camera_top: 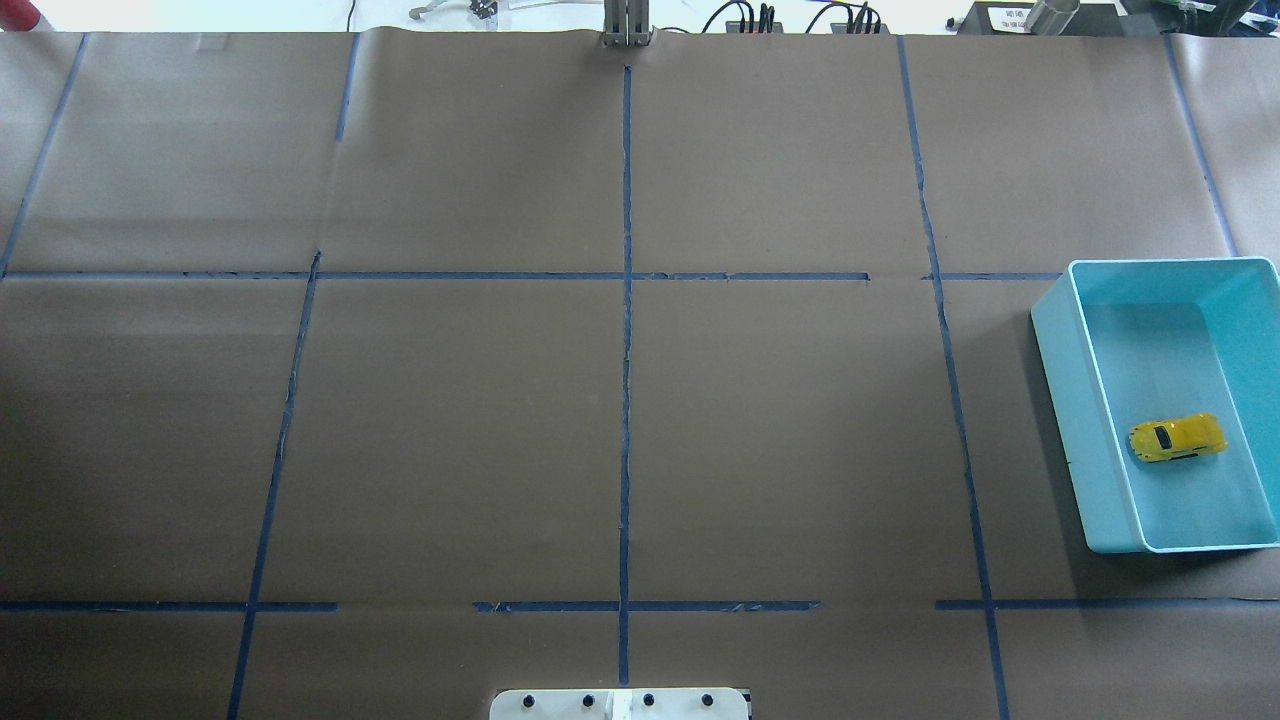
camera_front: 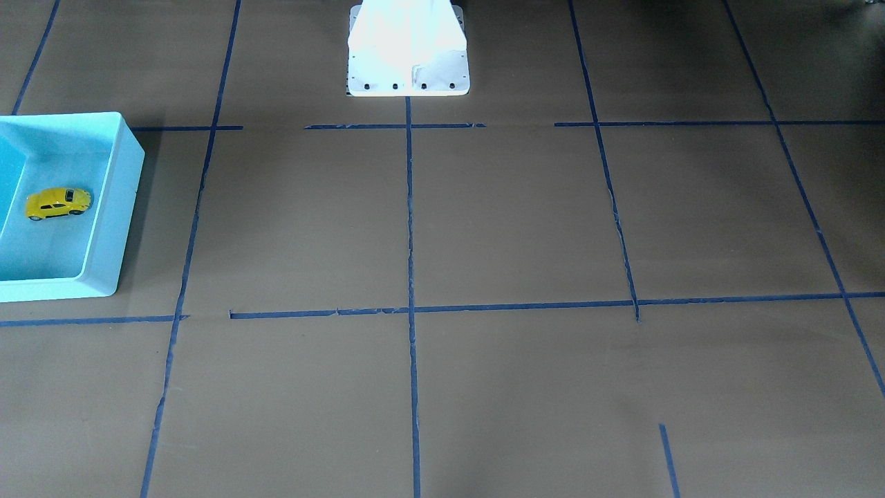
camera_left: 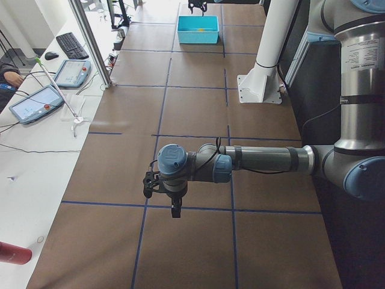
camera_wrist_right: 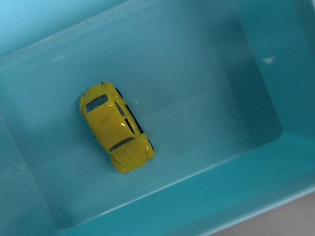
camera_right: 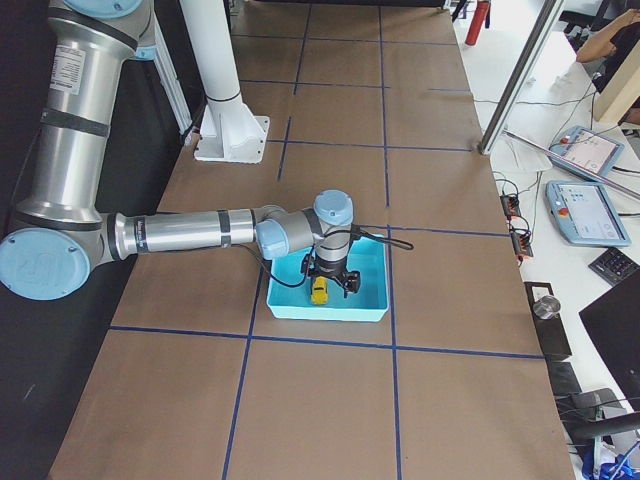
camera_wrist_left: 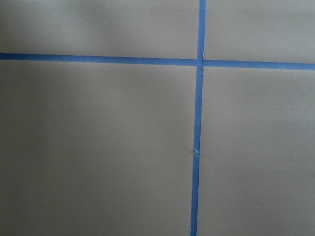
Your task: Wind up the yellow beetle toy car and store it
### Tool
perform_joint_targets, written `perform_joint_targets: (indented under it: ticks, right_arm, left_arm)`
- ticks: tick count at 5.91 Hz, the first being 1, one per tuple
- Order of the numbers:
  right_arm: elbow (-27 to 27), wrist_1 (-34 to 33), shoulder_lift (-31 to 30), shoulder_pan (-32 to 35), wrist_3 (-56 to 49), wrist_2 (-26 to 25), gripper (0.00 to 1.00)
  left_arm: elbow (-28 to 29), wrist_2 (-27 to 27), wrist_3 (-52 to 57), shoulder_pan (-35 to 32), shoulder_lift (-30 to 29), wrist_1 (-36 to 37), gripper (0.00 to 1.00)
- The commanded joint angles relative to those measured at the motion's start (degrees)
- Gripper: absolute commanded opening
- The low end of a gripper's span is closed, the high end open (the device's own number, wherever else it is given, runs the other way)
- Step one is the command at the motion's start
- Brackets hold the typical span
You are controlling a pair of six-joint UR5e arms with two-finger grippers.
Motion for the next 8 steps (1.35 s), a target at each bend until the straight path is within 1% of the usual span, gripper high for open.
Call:
perform_joint_targets:
  ticks: [1,2,3,4,5,6,7,8]
  right_arm:
    - [-0.17,-12.22,0.09,11.65,1.04,4.24,1.0]
    - [-0.35,-16.71,0.09,15.01,9.4,4.34,1.0]
    - [-0.18,-17.28,0.52,17.22,21.23,5.82,1.0]
    - [-0.52,-19.11,1.14,18.2,22.4,6.1,1.0]
    - [0.34,-19.04,1.32,19.34,25.8,5.84,1.0]
    - [0.96,-18.6,1.32,20.83,38.97,5.84,1.0]
    - [1.23,-18.34,2.19,20.85,49.72,5.84,1.0]
    - [1.23,-18.34,2.37,20.85,49.83,5.84,1.0]
  left_arm:
    - [-0.03,0.05,0.0,0.0,0.0,0.0,1.0]
    - [-0.03,0.05,0.0,0.0,0.0,0.0,1.0]
    - [-0.03,0.05,0.0,0.0,0.0,0.0,1.0]
    - [-0.03,0.05,0.0,0.0,0.0,0.0,1.0]
    - [0.05,0.05,0.0,0.0,0.0,0.0,1.0]
    - [0.05,-0.04,0.0,0.0,0.0,0.0,1.0]
    - [0.05,0.05,0.0,0.0,0.0,0.0,1.0]
    - [0.05,0.05,0.0,0.09,0.0,0.0,1.0]
